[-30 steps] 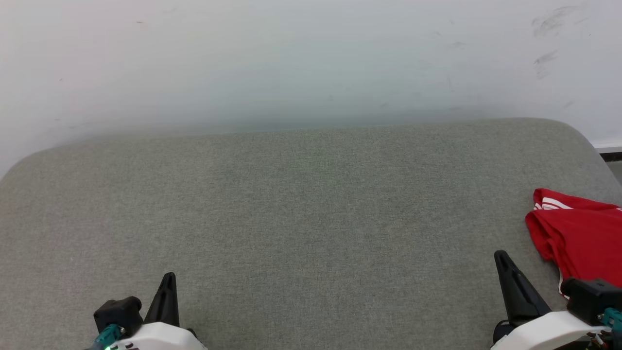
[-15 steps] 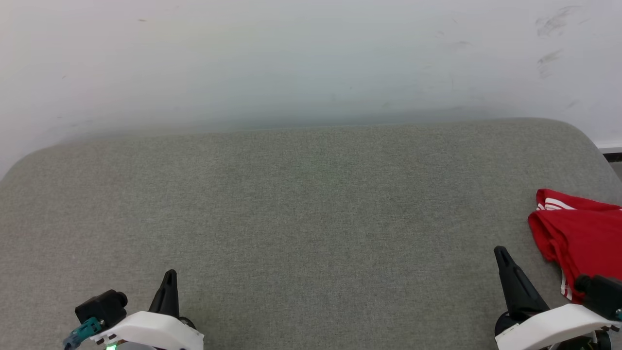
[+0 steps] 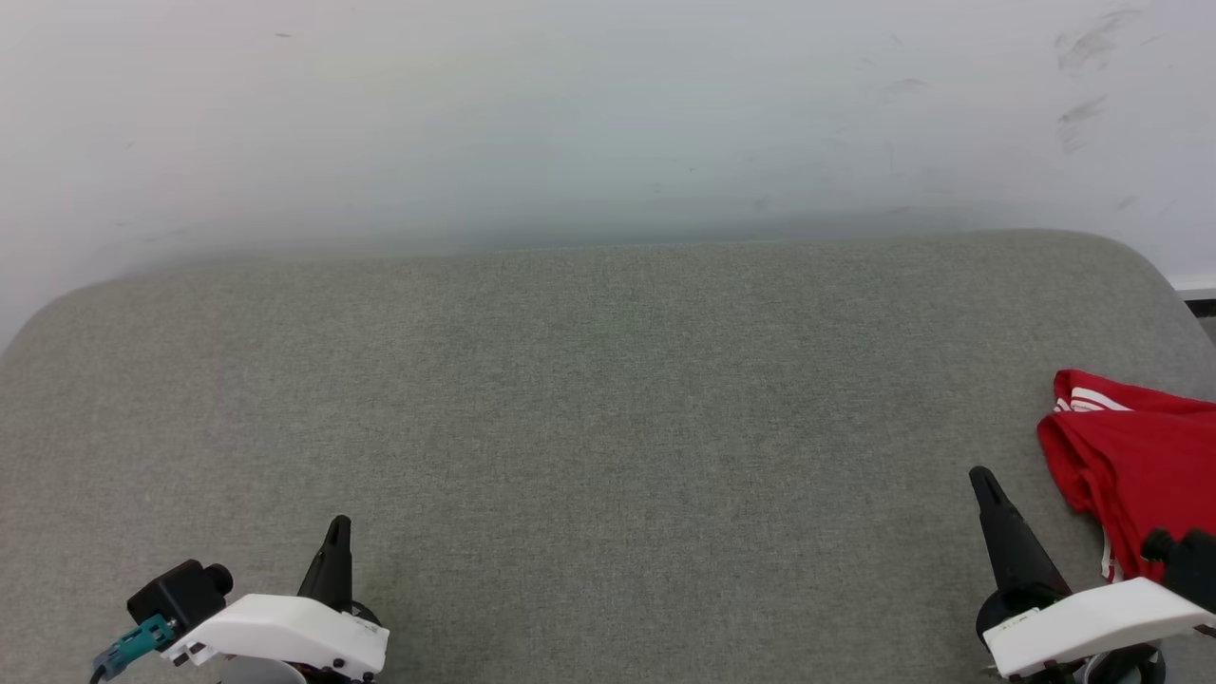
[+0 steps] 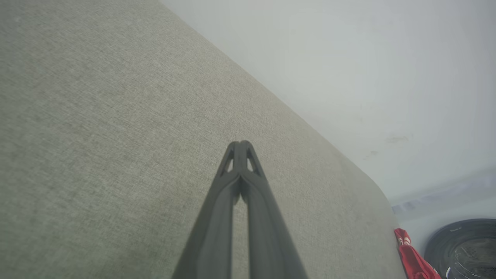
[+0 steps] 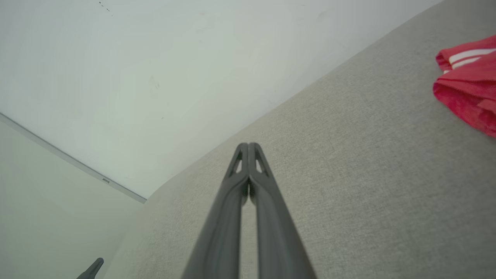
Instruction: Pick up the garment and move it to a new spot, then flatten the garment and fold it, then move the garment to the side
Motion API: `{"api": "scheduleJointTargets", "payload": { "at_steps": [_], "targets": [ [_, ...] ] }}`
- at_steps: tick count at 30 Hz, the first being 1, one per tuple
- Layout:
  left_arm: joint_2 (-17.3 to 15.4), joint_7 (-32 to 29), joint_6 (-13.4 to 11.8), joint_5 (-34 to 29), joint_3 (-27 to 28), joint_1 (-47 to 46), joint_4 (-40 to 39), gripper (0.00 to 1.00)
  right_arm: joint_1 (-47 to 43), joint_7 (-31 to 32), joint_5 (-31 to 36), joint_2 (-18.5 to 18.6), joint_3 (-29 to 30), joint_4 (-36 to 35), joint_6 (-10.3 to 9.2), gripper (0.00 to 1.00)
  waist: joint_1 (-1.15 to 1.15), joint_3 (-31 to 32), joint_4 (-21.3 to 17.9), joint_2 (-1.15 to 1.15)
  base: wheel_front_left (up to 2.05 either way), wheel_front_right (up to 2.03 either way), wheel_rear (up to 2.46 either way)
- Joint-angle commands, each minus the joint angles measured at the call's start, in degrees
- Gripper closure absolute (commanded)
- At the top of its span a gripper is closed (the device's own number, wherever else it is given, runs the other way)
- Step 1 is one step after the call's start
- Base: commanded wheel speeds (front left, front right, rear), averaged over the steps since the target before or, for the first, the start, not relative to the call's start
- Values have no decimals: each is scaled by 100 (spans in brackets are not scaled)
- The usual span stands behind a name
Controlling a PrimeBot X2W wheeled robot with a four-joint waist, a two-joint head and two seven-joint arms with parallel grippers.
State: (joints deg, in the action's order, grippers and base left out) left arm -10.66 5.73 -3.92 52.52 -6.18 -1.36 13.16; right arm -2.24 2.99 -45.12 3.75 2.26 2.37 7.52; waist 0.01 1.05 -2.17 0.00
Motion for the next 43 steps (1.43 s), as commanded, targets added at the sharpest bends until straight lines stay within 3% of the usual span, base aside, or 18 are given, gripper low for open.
{"api": "scheduleJointTargets", "payload": {
  "at_steps": [1, 43],
  "targets": [
    [-20, -19, 50, 112, 80, -148, -49, 100, 154, -5, -162, 52, 13, -20, -2, 100, 0, -1, 2, 0, 0, 0, 0],
    [444, -716, 695, 2353, 776, -371, 28, 100, 572, 113, -2889, 58, 147, 658, -3, 100, -1, -60, 105, 0, 0, 0, 0]
  ]
}}
